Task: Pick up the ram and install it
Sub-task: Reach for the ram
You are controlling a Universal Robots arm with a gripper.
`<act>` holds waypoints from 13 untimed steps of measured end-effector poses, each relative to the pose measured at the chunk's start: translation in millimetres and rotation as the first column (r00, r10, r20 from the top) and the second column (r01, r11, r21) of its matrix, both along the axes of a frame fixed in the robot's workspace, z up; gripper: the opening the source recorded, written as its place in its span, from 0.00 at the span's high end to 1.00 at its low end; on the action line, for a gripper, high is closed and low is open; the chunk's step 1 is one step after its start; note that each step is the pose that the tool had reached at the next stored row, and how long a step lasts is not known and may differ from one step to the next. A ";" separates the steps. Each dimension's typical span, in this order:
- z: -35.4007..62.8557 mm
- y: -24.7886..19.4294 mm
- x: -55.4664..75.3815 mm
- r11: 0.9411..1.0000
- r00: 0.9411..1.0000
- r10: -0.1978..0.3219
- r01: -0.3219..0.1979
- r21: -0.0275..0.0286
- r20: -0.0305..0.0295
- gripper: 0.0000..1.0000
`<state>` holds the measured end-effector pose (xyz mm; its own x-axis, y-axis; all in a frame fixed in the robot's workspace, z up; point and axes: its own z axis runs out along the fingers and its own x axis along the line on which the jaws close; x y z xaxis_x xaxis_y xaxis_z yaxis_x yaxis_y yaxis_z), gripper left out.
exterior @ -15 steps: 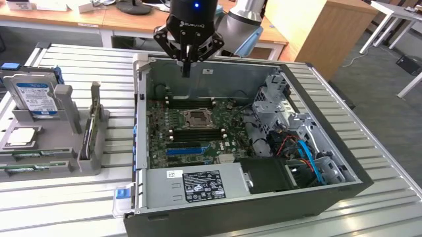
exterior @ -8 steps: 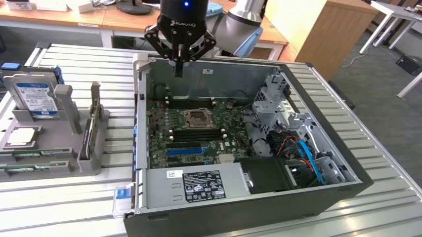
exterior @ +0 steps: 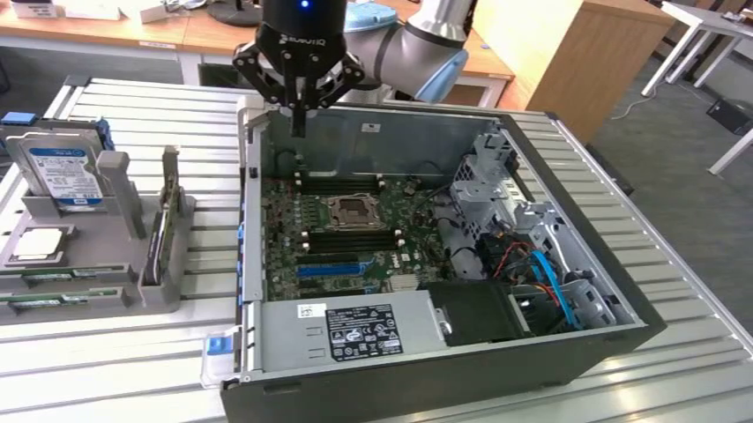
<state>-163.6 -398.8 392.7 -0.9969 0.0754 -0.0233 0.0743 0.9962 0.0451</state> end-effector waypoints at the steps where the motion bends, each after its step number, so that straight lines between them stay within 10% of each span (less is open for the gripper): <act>1: 0.0 0.0 -2.7 1.000 1.000 0.000 0.000 0.000 0.000 0.89; 13: -0.9 0.0 -37.2 1.000 1.000 0.000 0.000 0.000 0.000 0.89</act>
<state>-200.8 -398.8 391.8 -0.9969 0.0754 -0.0233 0.0743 0.9962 0.0451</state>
